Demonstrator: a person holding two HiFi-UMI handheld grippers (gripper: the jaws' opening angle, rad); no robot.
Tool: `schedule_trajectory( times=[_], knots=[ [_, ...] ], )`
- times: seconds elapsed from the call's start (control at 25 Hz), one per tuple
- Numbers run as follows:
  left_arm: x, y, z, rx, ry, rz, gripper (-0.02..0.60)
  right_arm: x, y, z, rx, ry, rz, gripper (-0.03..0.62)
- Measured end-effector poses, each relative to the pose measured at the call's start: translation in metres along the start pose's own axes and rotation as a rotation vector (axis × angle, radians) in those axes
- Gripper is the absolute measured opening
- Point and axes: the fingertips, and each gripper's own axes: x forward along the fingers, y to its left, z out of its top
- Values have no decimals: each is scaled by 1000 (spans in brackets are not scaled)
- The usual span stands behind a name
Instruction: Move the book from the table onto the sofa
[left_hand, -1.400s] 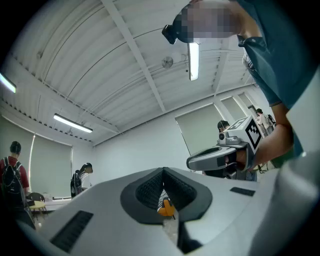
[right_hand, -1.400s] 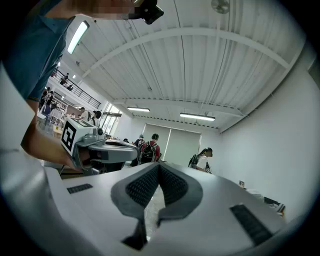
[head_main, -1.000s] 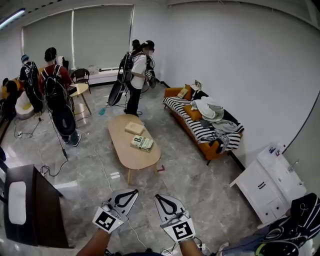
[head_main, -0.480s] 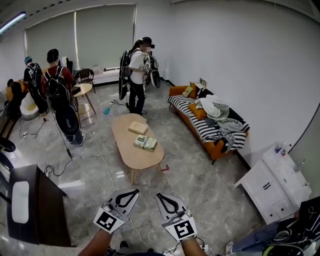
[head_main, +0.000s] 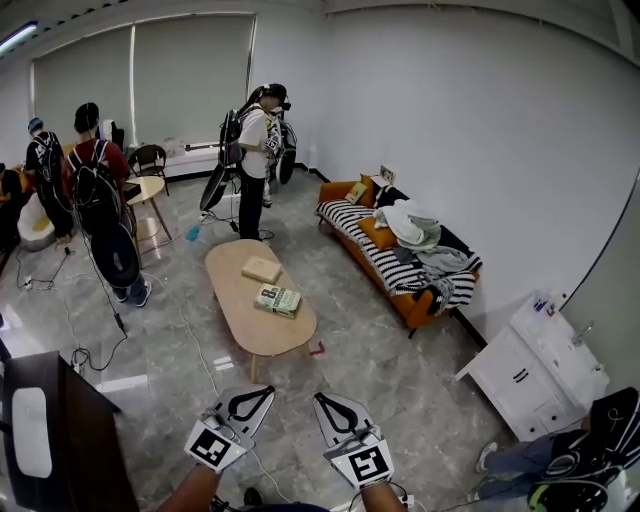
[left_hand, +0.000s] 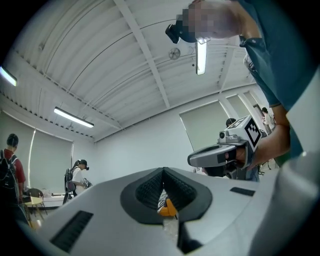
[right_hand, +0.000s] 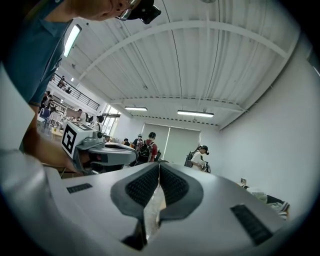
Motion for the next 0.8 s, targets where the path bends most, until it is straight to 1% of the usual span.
schedule_trajectory(
  times=[0.16,0.32,0.48,0.68,0.8],
  knots=[
    [6,25,-9,16,-6,-33,5,23,-8,-5,2,9,-39,14],
    [15,46,-17,-3,-16,-67,5,43,-15,-8,0,23,-74,14],
    [13,61,-22,-13,-23,-99,5,57,-10,-6,-5,39,-97,14],
    [4,80,-30,-28,-41,-108,5,76,-2,-11,-18,52,-107,14],
    [15,91,-36,-36,-39,-92,5,88,-14,-16,-19,53,-94,14]
  ],
)
